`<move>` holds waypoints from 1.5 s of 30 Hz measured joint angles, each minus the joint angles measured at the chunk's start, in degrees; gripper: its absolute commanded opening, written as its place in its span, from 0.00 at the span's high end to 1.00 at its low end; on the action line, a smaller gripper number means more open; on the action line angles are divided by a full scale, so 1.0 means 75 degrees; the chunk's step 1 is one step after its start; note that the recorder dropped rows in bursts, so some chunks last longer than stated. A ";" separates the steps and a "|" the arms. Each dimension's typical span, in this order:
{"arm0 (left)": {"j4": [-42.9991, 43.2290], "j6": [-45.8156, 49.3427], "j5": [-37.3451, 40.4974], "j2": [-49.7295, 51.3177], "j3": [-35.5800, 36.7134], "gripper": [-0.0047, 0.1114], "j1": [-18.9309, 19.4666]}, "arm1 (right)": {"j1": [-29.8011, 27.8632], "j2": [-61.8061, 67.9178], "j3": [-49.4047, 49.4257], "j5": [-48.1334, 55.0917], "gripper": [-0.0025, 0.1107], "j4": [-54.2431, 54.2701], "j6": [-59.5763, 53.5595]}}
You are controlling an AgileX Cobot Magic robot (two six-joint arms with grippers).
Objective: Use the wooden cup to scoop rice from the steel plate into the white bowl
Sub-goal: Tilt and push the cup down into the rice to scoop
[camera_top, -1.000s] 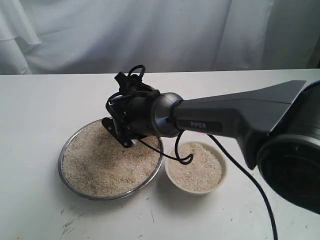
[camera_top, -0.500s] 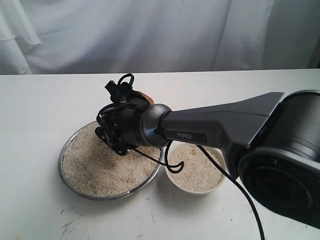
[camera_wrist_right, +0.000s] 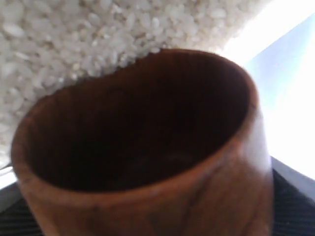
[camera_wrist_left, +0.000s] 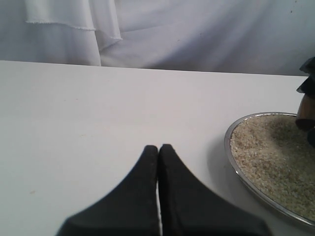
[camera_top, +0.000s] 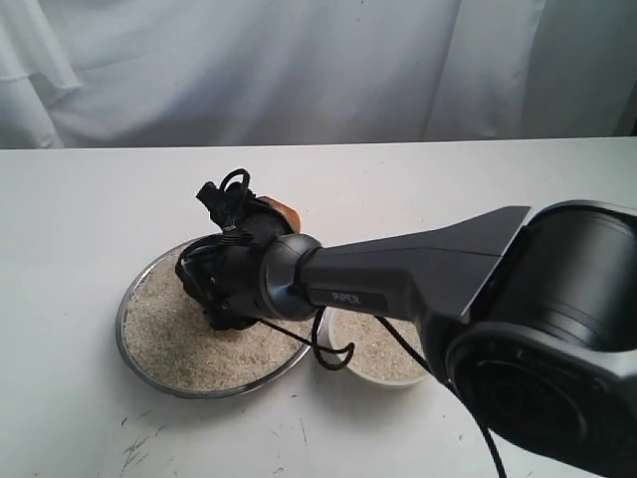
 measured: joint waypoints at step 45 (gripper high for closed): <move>0.0000 0.0000 0.0000 0.0000 0.0000 0.96 0.0000 | 0.0249 0.0033 -0.0044 -0.0374 0.98 0.1521 0.0287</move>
